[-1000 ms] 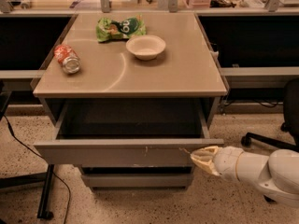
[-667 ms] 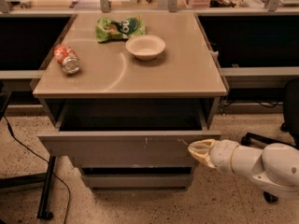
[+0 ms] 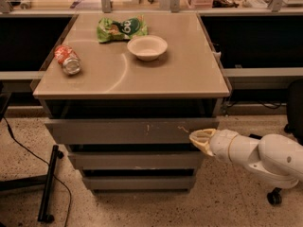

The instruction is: Close top drawer

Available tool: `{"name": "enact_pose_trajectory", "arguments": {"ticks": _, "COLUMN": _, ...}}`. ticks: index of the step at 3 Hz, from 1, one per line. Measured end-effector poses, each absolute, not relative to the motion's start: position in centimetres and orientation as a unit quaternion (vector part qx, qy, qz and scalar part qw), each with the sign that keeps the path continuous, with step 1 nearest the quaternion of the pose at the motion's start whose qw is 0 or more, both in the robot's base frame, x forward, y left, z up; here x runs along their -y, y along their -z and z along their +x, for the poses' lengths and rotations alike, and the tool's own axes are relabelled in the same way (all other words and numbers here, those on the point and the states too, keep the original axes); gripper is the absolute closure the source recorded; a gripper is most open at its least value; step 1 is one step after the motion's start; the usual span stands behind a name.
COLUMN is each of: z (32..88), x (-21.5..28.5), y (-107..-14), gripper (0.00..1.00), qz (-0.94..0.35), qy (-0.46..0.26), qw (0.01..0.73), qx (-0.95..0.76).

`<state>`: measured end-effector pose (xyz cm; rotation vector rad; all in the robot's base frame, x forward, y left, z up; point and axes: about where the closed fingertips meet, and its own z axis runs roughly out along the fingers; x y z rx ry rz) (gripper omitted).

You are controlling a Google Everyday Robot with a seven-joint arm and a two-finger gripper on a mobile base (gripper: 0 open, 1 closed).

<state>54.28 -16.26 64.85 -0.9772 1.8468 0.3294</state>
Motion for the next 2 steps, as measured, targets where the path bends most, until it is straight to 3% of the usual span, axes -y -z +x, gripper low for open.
{"name": "enact_pose_trajectory", "arguments": {"ticks": 2, "z": 56.66, "x": 17.37, "y": -64.38, "gripper": 1.00, "qz": -0.367, "qy": -0.146, "qw": 0.511, "qx": -0.764}}
